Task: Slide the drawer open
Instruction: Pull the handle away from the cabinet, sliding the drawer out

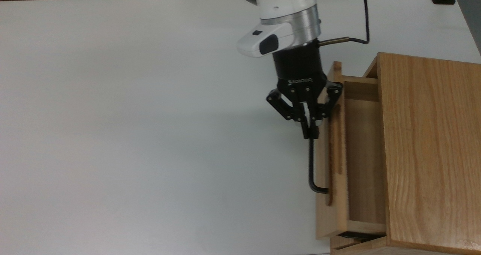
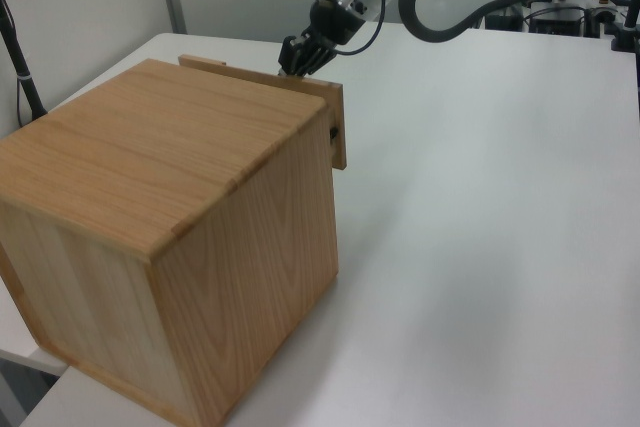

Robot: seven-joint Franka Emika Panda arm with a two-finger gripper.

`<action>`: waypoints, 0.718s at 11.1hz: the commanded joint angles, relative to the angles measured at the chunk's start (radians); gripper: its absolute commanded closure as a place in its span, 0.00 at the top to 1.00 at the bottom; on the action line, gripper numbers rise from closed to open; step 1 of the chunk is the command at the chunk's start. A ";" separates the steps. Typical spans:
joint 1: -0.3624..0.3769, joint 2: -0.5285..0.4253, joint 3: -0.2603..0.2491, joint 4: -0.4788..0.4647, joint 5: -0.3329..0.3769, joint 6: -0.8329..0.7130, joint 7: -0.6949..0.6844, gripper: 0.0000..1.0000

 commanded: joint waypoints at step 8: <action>-0.193 -0.182 -0.019 -0.062 0.187 -0.357 -0.537 0.00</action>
